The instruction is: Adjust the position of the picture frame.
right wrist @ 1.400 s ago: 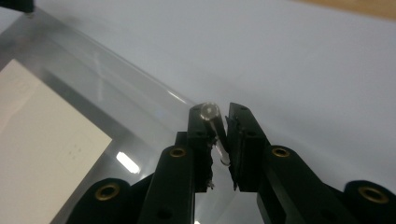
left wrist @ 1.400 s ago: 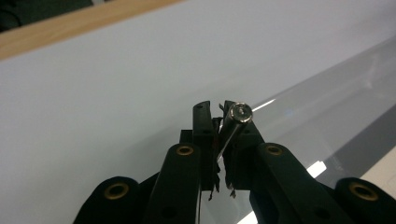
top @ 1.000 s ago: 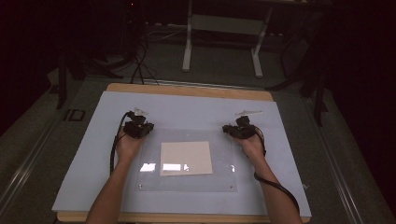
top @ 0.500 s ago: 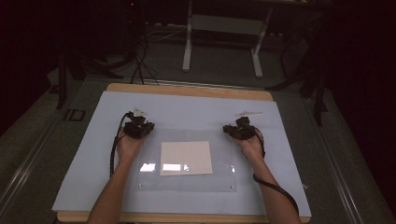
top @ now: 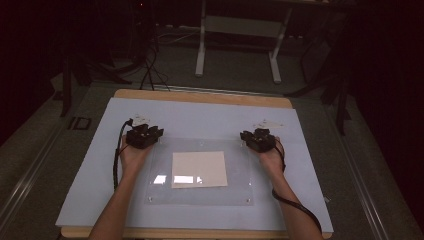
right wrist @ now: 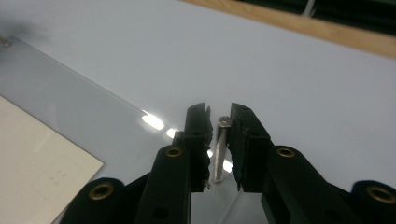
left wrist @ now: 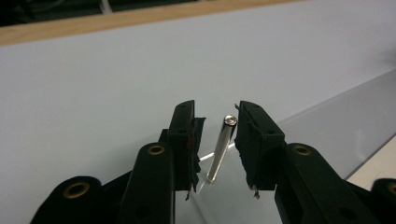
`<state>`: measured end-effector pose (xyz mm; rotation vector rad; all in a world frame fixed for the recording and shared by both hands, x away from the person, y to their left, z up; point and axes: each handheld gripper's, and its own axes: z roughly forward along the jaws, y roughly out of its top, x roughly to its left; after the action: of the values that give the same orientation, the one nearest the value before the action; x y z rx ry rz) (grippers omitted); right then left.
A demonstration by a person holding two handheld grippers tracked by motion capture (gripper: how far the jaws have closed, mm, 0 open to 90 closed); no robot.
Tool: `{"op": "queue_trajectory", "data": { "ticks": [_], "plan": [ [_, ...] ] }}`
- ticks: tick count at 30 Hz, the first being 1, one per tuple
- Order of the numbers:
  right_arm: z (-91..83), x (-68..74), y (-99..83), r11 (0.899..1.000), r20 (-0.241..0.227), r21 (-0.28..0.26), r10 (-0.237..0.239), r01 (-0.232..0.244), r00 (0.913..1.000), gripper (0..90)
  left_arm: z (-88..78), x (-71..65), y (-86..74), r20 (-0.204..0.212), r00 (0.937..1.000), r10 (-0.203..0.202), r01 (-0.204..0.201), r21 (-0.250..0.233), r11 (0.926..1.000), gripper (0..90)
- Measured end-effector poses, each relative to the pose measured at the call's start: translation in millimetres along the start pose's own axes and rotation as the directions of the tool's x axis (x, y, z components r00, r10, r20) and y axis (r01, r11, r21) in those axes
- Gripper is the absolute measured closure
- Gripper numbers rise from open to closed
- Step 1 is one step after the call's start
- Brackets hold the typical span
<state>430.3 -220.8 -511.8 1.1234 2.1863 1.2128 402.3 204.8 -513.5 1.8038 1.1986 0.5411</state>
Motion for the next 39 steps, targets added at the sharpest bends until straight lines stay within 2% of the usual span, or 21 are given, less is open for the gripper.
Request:
{"op": "queue_trajectory", "data": {
  "ticks": [2, 5, 9, 11, 16, 17, 19, 29, 33, 39],
  "plan": [
    [-0.5, 2.9, -1.4, 1.0, 0.022, -0.004, -0.02, 0.02, 0.9996, 79.5, -3.7, 1.9, -0.7, -0.001, 1.0, -0.006, 0.006, -0.013, 0.9999, 67.3],
    [-0.1, 3.1, -3.4, 1.0, 0.037, -0.021, -0.004, 0.005, 0.9993, 84.0, -6.9, 3.5, -2.1, 0.008, 1.0, -0.001, 0.001, -0.028, 0.9996, 68.4],
    [0.5, 2.0, -6.1, 0.999, 0.033, -0.039, 0.021, -0.02, 0.9992, 84.9, -6.8, 2.3, -3.3, 0.014, 0.9995, 0.028, -0.028, -0.037, 0.9989, 73.6],
    [0.5, 1.7, -7.1, 0.998, 0.029, -0.045, 0.037, -0.035, 0.9989, 84.8, -5.9, 1.6, -3.4, 0.019, 0.9994, 0.029, -0.028, -0.042, 0.9987, 75.6],
    [0.8, 0.4, -8.5, 0.996, 0.019, -0.056, 0.065, -0.064, 0.9977, 84.6, -3.0, -0.3, -6.5, 0.013, 0.9989, 0.044, -0.044, -0.025, 0.9987, 78.4],
    [0.7, 0.2, -8.5, 0.996, 0.018, -0.055, 0.066, -0.065, 0.9977, 84.7, -2.5, 0.1, -7.4, 0.023, 0.9986, 0.047, -0.047, -0.02, 0.9987, 79.9],
    [0.7, -0.3, -8.3, 0.996, 0.014, -0.052, 0.066, -0.065, 0.9977, 84.7, -2.4, 0.6, -7.6, 0.031, 0.9983, 0.049, -0.048, -0.023, 0.9986, 83.4],
    [1.1, -0.5, -7.6, 0.995, 0.012, -0.044, 0.085, -0.084, 0.9963, 84.6, -0.8, -0.6, -8.0, 0.025, 0.9984, 0.05, -0.049, -0.029, 0.9984, 82.6],
    [0.9, -0.6, -7.4, 0.996, 0.011, -0.04, 0.086, -0.085, 0.9963, 84.5, 2.6, -1.3, -9.3, 0.019, 0.9983, 0.055, -0.055, -0.015, 0.9984, 83.2],
    [1.1, -1.1, -6.3, 0.996, 0.011, -0.032, 0.08, -0.079, 0.9968, 84.7, 4.0, 1.1, -10.7, 0.036, 0.999, 0.027, -0.026, -0.02, 0.9995, 84.1]
  ]
}}
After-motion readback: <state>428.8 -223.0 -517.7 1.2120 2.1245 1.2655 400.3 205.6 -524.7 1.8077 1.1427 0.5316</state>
